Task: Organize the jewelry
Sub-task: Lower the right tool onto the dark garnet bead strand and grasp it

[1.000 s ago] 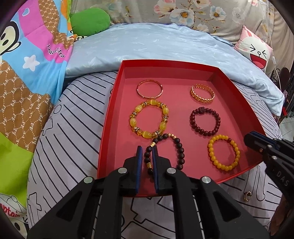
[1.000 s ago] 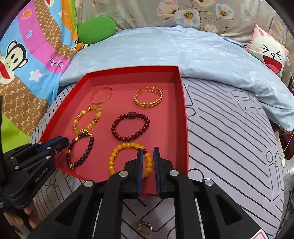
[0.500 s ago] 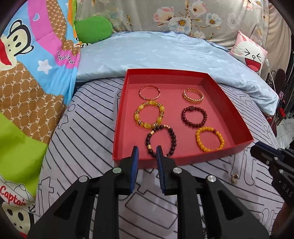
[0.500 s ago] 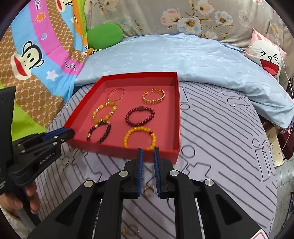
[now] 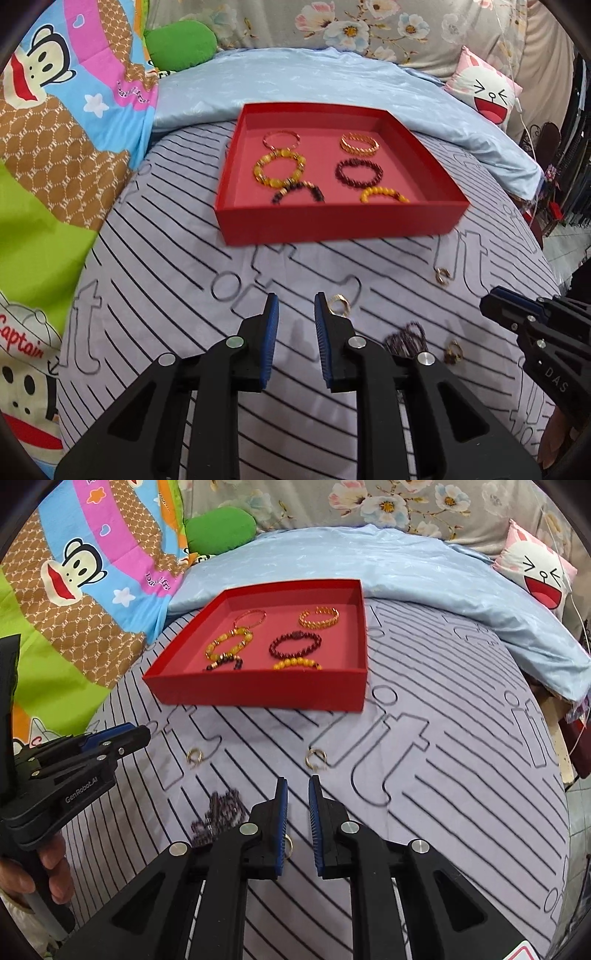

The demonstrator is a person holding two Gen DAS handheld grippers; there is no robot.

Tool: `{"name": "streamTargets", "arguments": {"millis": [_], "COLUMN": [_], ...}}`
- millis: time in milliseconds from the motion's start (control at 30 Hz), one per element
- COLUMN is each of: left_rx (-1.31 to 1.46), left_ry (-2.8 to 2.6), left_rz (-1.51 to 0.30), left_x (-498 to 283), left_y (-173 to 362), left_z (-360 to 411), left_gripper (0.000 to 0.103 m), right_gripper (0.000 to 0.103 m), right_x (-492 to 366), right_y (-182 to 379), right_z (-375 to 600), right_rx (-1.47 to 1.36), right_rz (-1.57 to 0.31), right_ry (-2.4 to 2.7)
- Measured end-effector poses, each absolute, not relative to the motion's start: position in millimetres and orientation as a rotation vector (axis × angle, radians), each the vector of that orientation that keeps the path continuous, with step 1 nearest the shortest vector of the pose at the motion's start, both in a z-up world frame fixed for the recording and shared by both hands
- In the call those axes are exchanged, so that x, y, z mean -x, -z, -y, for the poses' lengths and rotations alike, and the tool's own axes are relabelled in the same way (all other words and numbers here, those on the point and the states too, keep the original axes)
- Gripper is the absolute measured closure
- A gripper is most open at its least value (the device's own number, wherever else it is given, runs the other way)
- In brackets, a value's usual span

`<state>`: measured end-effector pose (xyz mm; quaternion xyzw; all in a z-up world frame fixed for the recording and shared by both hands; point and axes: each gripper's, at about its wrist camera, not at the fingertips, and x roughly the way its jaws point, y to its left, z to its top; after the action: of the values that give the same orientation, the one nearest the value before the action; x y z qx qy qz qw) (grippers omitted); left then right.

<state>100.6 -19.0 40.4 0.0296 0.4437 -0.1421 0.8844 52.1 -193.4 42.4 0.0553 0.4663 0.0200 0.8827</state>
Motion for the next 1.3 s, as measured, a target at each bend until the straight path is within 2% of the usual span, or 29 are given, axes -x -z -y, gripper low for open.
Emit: {"name": "streamTargets", "arguments": {"millis": [67, 133, 1100, 1300], "left_rx": [-0.062, -0.065, -0.043, -0.042], "left_ry": [0.31, 0.318, 0.267, 0.27], "left_rz": [-0.937, -0.944, -0.986, -0.989], "left_x": [-92.5, -85.1, -69.7, -70.3], "left_y": [-35.4, -31.5, -14.3, -12.9], "left_z": [22.0, 25.5, 9.9, 10.3], "left_gripper": [0.078, 0.077, 0.077, 0.077], "right_gripper": [0.09, 0.09, 0.087, 0.099], "right_x": [-45.7, -42.3, -69.2, -66.7], "right_y": [-39.3, -38.5, -9.2, -6.6], "right_z": [195.3, 195.6, 149.2, 149.5], "right_rx": [-0.122, -0.129, -0.156, -0.161], "right_rz": [-0.979, -0.983, -1.056, -1.056], "right_ry": [-0.038, -0.043, -0.175, -0.182]}}
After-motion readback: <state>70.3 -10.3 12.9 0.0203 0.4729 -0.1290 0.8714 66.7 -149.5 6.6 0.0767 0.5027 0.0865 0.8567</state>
